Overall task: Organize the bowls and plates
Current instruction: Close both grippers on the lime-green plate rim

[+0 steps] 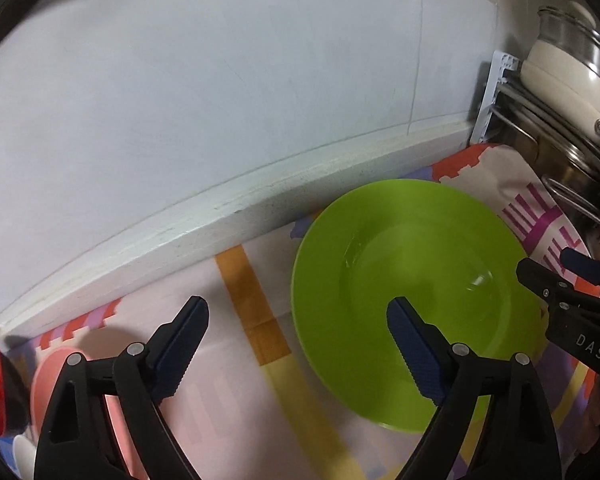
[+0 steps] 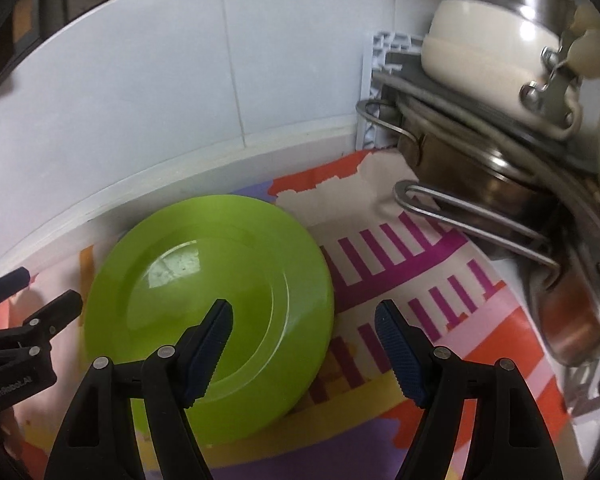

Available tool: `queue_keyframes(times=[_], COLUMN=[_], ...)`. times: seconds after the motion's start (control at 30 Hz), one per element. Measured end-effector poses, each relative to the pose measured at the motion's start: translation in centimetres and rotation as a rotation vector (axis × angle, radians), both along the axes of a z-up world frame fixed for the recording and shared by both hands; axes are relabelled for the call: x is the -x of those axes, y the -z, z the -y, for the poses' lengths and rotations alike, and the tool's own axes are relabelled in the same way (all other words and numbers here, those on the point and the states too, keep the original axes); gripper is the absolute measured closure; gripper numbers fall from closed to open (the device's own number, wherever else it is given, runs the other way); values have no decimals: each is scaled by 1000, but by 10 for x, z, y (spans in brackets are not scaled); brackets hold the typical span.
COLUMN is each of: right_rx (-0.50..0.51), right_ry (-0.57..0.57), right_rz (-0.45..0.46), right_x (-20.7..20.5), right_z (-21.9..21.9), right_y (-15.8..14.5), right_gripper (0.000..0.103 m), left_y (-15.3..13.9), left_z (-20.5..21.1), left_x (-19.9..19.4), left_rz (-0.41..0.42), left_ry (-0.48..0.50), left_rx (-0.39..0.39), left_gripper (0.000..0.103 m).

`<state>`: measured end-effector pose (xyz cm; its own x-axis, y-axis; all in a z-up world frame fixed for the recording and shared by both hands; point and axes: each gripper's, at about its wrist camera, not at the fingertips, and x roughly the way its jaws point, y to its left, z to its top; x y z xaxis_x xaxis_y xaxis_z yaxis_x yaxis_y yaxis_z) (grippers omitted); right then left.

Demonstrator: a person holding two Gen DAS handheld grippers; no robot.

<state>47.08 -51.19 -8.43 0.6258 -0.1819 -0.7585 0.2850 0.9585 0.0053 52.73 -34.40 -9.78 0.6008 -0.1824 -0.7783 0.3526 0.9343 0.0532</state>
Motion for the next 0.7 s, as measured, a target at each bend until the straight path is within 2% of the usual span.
queue_keyframes(times=[0.2, 0.7], right_rx=[-27, -78], right_ry=[15, -1], right_rz=[-27, -62], right_x=[-13, -31], right_z=[9, 16], right_y=[15, 32], right_gripper=[36, 49], left_y=[19, 30], left_z=[6, 12], left_x=[-19, -29], left_rz=[-82, -130], left_ry=[13, 14], left_rx=[17, 16], left_gripper=[21, 37])
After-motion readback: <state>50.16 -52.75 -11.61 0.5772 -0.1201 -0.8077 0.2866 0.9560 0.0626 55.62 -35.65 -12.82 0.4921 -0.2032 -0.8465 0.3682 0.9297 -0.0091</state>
